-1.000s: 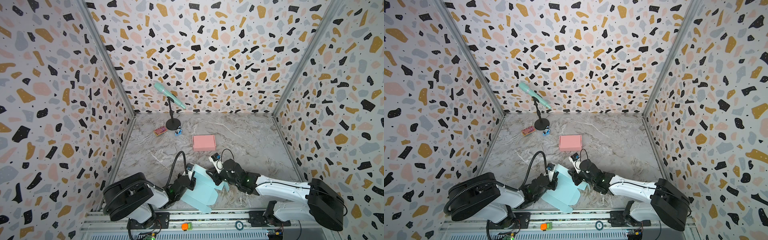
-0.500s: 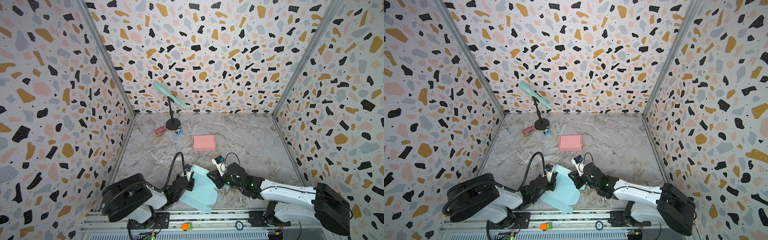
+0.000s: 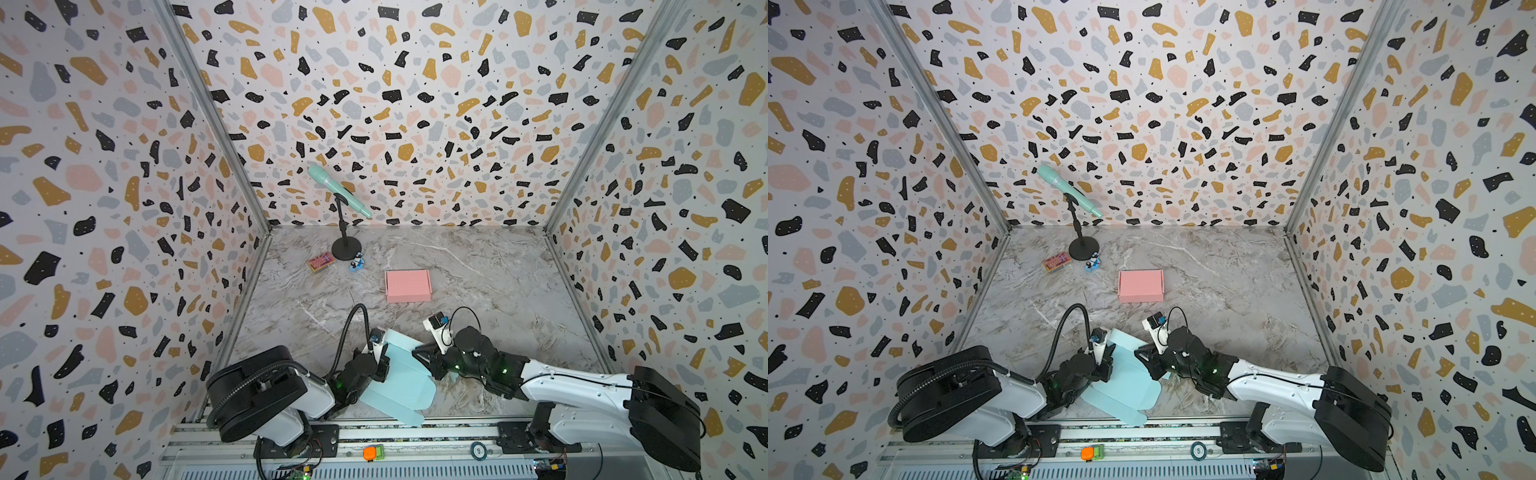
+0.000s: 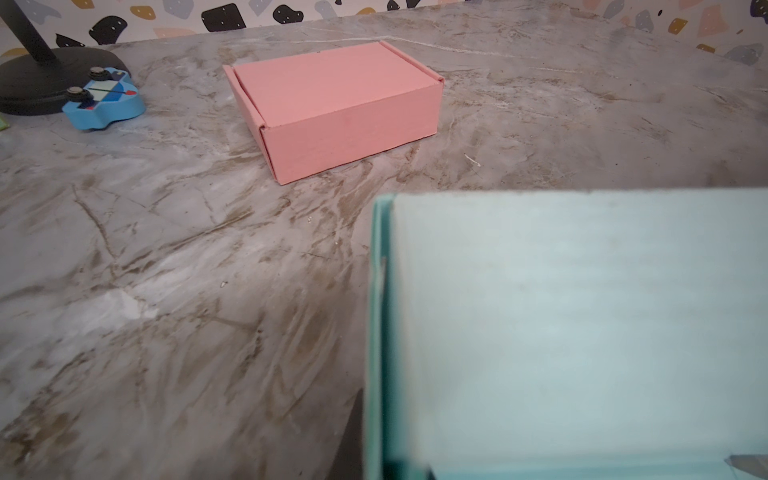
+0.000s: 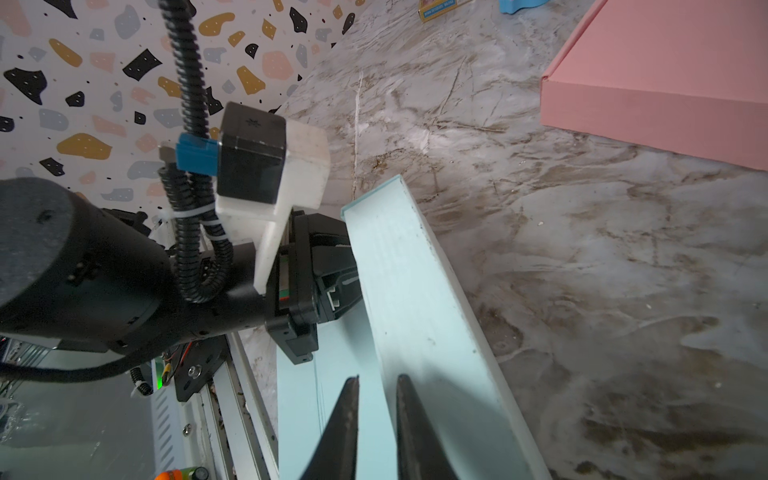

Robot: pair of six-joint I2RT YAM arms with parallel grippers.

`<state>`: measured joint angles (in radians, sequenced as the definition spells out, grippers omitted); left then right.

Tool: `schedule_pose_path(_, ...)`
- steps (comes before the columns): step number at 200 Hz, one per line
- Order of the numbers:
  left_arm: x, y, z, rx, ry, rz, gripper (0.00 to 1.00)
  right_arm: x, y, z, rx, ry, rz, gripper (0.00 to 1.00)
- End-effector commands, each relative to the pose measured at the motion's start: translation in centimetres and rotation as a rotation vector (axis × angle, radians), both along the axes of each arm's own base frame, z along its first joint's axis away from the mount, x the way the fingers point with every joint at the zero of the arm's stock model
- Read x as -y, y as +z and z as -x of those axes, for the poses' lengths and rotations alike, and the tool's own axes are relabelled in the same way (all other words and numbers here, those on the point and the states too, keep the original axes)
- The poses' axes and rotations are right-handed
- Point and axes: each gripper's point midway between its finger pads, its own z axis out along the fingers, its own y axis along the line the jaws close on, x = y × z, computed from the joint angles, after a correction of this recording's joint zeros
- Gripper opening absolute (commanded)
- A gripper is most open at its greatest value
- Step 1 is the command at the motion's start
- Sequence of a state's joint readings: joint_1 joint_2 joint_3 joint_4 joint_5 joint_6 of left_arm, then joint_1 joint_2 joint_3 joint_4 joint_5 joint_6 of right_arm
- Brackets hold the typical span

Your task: Fold the paper box

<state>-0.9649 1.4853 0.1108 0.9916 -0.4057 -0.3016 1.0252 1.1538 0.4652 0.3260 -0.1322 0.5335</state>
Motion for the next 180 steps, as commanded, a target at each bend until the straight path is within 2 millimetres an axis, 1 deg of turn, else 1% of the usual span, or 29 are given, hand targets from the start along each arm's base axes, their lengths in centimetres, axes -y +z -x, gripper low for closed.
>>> schedule_pose_path(1,0.7,1.7,-0.6,0.048,-0.003,0.051,0.09,0.2,2.5,-0.5,0.048,-0.018,0.0,0.21)
schedule_pose_path(44,0.8,1.9,-0.6,0.05,-0.009,0.048,0.11,1.5,5.3,-2.3,0.132,-0.064,0.032,0.3)
schedule_pose_path(62,1.0,2.0,-0.6,0.051,-0.014,0.045,0.11,2.4,5.9,-3.6,0.154,-0.095,0.049,0.33)
schedule_pose_path(75,1.1,1.9,-0.6,0.049,-0.02,0.043,0.11,3.4,5.9,-5.1,0.164,-0.125,0.066,0.34)
schedule_pose_path(92,1.4,2.0,-0.7,0.049,-0.024,0.043,0.11,4.5,4.9,-7.3,0.137,-0.14,0.08,0.34)
schedule_pose_path(104,1.5,2.0,-0.8,0.049,-0.027,0.039,0.11,4.9,3.9,-8.6,0.116,-0.146,0.103,0.34)
schedule_pose_path(125,1.6,1.9,-0.8,0.049,-0.028,0.037,0.11,4.7,2.0,-10.1,0.088,-0.131,0.12,0.32)
schedule_pose_path(149,1.6,1.9,-0.9,0.053,-0.026,0.039,0.11,3.5,-0.1,-10.7,0.041,-0.09,0.11,0.3)
schedule_pose_path(180,1.9,1.7,-1.0,0.053,-0.035,0.024,0.11,1.3,-2.7,-10.1,-0.045,0.009,0.082,0.26)
